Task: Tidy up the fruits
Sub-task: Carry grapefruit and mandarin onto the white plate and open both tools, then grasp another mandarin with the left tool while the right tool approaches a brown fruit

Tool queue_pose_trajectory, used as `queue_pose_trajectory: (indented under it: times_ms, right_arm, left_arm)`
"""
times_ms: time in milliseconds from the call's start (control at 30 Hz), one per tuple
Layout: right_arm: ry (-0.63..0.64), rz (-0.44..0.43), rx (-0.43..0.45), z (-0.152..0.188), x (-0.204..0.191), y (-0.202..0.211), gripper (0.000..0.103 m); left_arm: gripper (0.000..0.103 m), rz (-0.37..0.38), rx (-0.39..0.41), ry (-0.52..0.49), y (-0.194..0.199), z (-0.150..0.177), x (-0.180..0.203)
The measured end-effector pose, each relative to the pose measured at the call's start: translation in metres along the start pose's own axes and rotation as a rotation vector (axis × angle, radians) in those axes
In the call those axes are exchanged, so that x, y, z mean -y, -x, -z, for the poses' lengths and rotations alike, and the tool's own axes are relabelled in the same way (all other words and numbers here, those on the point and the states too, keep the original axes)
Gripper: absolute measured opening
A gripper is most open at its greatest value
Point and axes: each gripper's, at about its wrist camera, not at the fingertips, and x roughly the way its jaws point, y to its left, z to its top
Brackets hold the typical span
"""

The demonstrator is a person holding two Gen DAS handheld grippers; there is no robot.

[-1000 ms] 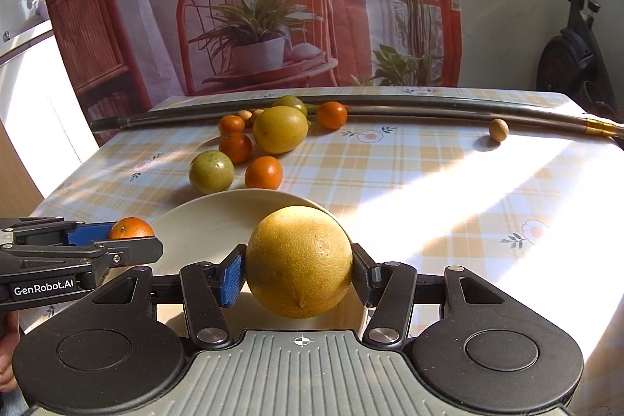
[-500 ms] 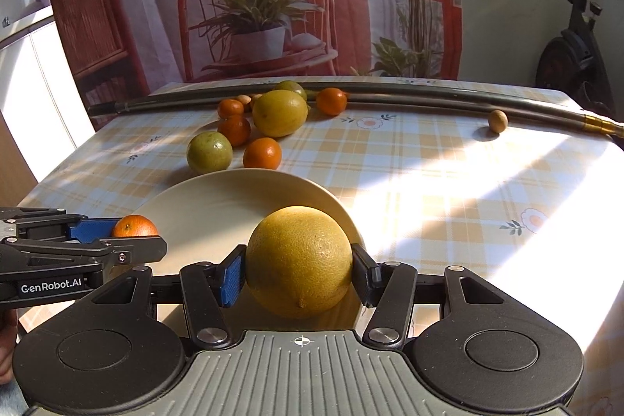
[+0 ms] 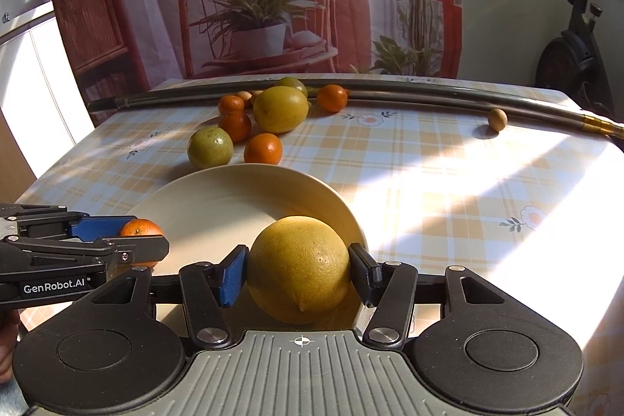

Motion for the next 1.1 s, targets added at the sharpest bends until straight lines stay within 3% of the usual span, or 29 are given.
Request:
queue_pose_trajectory:
  times_ms: [233, 733, 867, 1000, 1100]
  right_arm:
    - [0.0, -0.001, 0.0, 0.0, 0.001, 0.0, 0.052]
    - [-0.025, -0.019, 0.036, -0.004, 0.003, 0.009, 0.056]
    - [-0.031, -0.029, 0.069, -0.008, 0.005, 0.015, 0.057]
    - [-0.029, -0.023, 0.101, -0.015, 0.007, 0.02, 0.062]
    - [-0.005, -0.019, 0.118, -0.022, 0.007, 0.025, 0.066]
  left_arm:
    - [0.053, 0.022, 0.006, -0.01, 0.001, 0.001, 0.003]
    - [0.057, -0.004, 0.05, -0.023, 0.01, -0.004, 0.003]
    - [0.067, -0.073, 0.087, -0.037, 0.019, -0.011, 0.0]
    - [0.088, -0.155, 0.128, -0.025, 0.033, -0.023, -0.004]
    - [0.09, -0.239, 0.168, -0.059, 0.041, -0.032, -0.002]
